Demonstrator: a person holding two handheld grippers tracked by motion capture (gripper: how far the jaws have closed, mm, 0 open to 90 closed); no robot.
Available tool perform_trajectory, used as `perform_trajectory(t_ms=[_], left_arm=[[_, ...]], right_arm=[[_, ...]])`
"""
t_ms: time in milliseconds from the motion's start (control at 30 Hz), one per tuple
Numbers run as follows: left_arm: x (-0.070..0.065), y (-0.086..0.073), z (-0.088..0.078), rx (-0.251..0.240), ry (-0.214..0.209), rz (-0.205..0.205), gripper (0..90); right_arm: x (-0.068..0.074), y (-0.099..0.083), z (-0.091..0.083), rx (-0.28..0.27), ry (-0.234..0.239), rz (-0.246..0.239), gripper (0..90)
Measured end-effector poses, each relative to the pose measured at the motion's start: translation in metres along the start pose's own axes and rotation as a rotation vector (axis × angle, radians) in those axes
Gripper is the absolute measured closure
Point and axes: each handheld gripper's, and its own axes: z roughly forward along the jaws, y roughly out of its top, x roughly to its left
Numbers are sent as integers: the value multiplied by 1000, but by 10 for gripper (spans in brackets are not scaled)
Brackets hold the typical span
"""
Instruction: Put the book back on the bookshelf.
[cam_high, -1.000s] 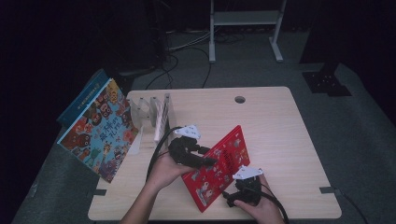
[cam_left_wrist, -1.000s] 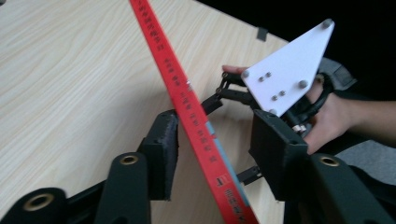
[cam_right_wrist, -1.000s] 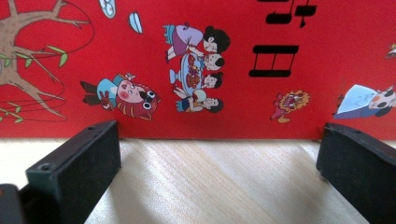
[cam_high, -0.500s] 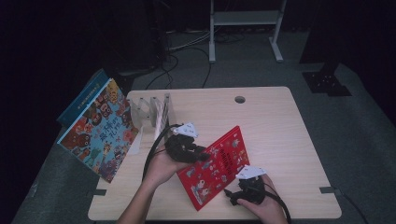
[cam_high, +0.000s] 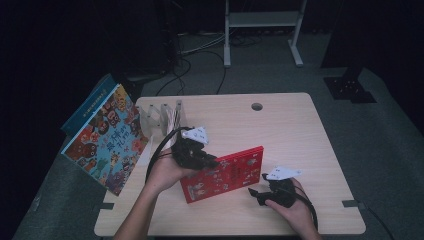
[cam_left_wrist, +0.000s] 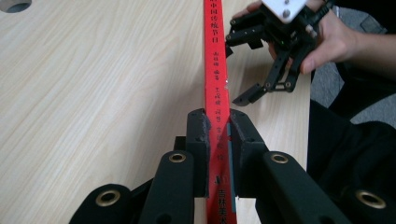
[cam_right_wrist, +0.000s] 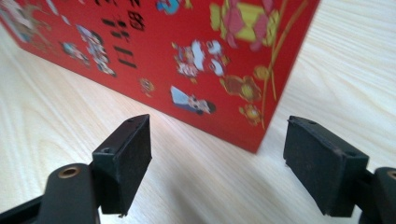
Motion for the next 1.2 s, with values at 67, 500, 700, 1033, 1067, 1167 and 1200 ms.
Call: perform_trajectory(t_ms=[67,500,700,1033,1067,1167,1200], left_arm=[[0,-1,-1,-3,-7,6,798],[3,1,-5,7,-17,21,739],[1,10,-1,66,-42,51,703],[-11,35,20,116,-96,102,674],[-12,37,23,124,-95,105,668],[-14,44,29,144,-92,114,660],[-14,46,32,153,-92,117,660]], right_arm=[[0,2,1,-14,22,-17,228],[9,6,8,-17,53,-41,244],[17,3,5,-16,74,-46,243],[31,0,3,-15,92,-79,244],[32,0,3,-15,91,-82,244],[34,-1,3,-13,94,-82,244],[35,-1,3,-12,94,-85,244]])
